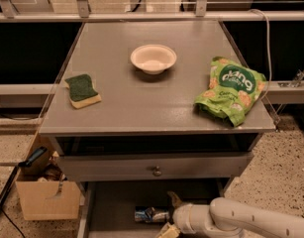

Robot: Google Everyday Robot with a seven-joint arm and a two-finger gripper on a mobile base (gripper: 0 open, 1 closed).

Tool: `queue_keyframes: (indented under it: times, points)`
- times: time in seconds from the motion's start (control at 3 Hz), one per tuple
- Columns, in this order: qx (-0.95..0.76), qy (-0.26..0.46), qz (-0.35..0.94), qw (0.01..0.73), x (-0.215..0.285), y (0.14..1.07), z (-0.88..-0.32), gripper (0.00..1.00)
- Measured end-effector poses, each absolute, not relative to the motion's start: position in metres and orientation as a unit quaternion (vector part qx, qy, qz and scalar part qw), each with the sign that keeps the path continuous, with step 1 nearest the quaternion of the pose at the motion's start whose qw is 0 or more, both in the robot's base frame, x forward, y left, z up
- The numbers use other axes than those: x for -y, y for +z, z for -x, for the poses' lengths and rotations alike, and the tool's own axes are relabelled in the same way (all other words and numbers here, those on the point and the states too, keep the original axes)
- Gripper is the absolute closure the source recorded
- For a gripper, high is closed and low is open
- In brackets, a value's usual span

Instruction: Pick redbull can from middle drawer and place on counter

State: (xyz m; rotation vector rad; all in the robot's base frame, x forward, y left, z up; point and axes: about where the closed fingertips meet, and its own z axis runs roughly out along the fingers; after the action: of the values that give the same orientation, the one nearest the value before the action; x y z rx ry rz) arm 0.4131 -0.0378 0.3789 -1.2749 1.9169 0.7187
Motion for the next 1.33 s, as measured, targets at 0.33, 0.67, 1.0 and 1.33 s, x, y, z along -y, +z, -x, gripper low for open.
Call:
queue_keyframes:
  times: [0.33, 0.67, 1.0, 1.33]
  points:
    - [-0.742, 0.279, 0.495, 0.356, 0.0361, 0.3781, -0.4143, 0.00]
    - [-0.742, 0.279, 0.495, 0.356, 0.0361, 0.3781, -0.4143, 0.15]
    - [-0.742, 0.279, 0.495, 0.356, 0.0360, 0.3781, -0.4142, 0.46]
    - [-0.742, 0.279, 0.495, 0.356, 0.0360, 0.3781, -0.4142, 0.69]
